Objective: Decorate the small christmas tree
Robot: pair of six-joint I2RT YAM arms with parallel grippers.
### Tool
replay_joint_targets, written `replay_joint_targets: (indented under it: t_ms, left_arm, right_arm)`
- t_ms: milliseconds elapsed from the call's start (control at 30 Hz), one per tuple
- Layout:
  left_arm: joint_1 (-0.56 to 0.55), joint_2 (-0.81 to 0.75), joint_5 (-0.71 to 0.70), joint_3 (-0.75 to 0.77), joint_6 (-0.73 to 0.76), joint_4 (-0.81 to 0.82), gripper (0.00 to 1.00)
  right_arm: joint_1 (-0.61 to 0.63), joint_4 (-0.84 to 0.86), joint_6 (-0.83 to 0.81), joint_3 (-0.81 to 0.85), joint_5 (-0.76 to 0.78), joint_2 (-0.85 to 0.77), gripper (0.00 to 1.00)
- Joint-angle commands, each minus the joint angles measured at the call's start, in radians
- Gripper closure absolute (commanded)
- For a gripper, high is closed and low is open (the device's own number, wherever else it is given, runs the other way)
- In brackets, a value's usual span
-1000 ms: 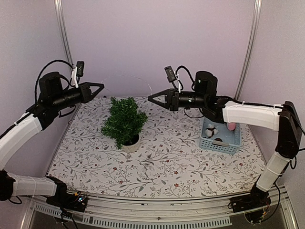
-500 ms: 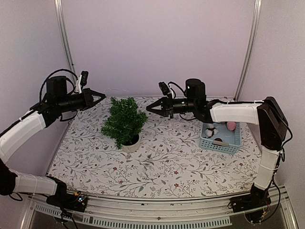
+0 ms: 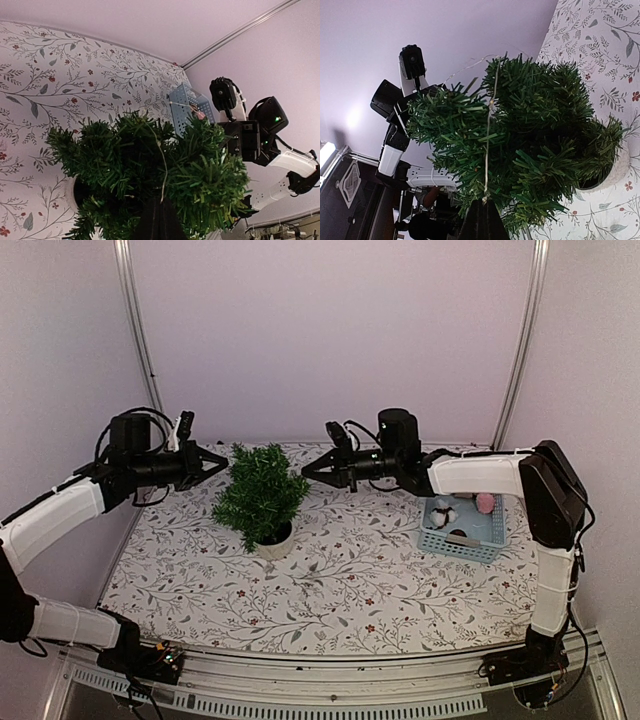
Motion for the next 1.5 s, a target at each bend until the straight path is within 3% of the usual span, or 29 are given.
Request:
replay_joint_targets:
  t_ms: [0,433,933,1467]
  left_arm:
    - [0.01,-0.033,0.031,-0.023,-0.036,0.023,1.0]
    - [-0.01,0.024,0.027,-0.097,-0.032,0.114,1.0]
    - [-0.083,0.142,-0.067,-0.002,0.107,0.018,1.0]
    - [-0.106,0.187,-0.119,-0.016,0.14,0.001,1.0]
  right_arm:
    - [-0.004,-0.008,0.005,0.015,-0.051,-0.005,1.0]
    - [0.018,-0.072,-0.031,-0.001,-0.105,-0.016,1.0]
    - [0.031,-0.158,-0.087,0.088,-0.09,0.062,1.0]
    - [0.05,-0.268,-0.194,0.121,-0.049,0.126,1.0]
